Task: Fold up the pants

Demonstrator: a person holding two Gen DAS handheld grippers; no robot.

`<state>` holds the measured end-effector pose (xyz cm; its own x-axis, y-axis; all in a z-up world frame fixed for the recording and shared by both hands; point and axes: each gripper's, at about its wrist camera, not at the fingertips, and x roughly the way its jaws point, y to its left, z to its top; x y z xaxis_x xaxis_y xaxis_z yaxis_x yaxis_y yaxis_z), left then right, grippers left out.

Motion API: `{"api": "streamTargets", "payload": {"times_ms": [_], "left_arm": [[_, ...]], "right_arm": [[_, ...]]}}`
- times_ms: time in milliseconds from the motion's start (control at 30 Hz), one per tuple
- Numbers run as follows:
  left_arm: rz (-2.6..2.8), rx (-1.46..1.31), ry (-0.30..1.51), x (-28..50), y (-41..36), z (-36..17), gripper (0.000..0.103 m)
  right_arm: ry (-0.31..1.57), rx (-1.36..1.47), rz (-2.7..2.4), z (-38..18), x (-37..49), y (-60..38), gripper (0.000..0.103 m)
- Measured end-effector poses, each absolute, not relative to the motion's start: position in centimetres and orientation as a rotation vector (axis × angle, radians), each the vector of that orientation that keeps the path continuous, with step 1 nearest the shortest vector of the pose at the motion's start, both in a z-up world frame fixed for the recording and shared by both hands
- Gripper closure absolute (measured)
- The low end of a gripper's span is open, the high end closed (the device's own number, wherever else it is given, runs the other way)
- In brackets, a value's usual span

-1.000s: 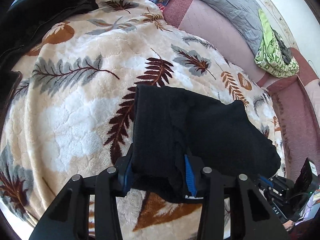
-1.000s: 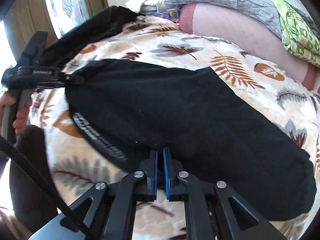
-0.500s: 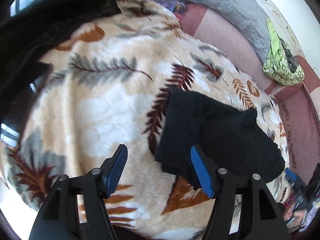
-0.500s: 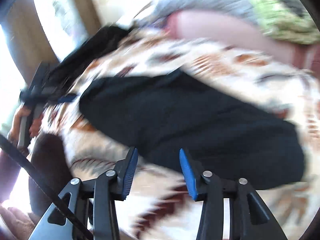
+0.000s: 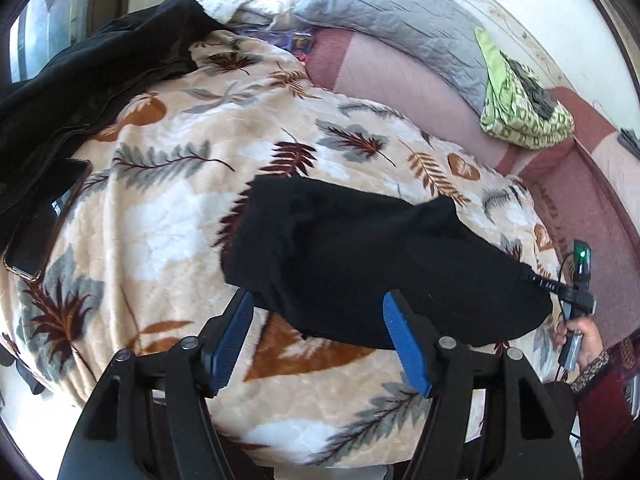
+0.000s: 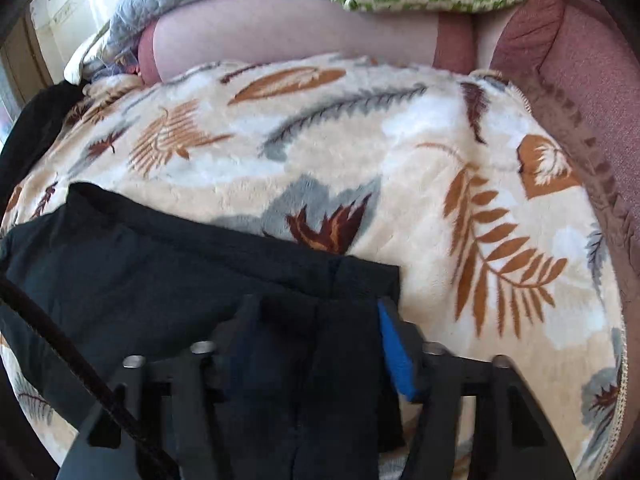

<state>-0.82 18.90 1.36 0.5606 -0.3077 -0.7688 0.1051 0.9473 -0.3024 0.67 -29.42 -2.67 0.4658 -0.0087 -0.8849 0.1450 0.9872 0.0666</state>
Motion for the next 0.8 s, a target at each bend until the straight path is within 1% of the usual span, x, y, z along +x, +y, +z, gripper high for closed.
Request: {"api": "streamTargets", "payload": {"times_ms": [33,133,267,300,333,400,433,467,500,533,667,733,800], "left_arm": [[-0.252,-0.225,0.952,-0.7,18.3,1.2,0.036],[-0.278,-0.203,0.967,-0.2,16.7,0.5,0.036],[-0.303,-0.185,0.993,0.2,14.3,-0.4,0.036],[-0.310,-0.181,0.999,0.2,13.8,-0.6,0.036],[-0.315,-0.176,1.003,0.2,13.3,-0.7,0.036],[-0.327,-0.155,1.014,0.2,12.2,-0.9,0.036],[-0.333,-0.141,1.018,0.4,11.7,-0.9,0.036],[-0.337,-0.130,1.019,0.6,11.2,-0.8,0.036],[-0.343,-0.117,1.018,1.1,10.6,-0.6,0.036],[-0.350,-0.107,1.013,1.6,10.1,-0.4,0.036],[-0.388,-0.086,0.996,5.8,6.2,0.4,0.036],[-0.428,-0.123,1.028,8.6,4.1,-0.1,0.036],[-0.496,-0.168,1.084,11.4,1.4,-1.3,0.037]], "right_arm": [[1.079,0.152,-0.083,-2.7,0.5,-29.2,0.088],[0.988,0.123,-0.090,-0.7,-0.5,-28.7,0.088],[0.911,0.139,-0.126,1.2,-0.3,-29.4,0.088],[0.916,0.140,-0.142,1.0,0.2,-29.5,0.084],[0.932,0.140,-0.160,0.6,0.7,-29.8,0.077],[0.994,0.113,-0.217,-1.1,1.5,-30.2,0.068],[1.014,0.074,-0.280,-2.0,1.4,-30.4,0.061],[1.009,0.067,-0.303,-2.2,1.3,-30.5,0.056],[0.983,0.077,-0.327,-2.1,0.8,-30.8,0.047],[0.941,0.104,-0.359,-1.7,-0.1,-31.1,0.044],[0.790,0.184,-0.446,1.1,-2.8,-31.8,0.044],[0.699,0.274,-0.403,2.9,-4.5,-31.6,0.044],[0.659,0.339,-0.365,3.5,-5.4,-31.4,0.044]]}}
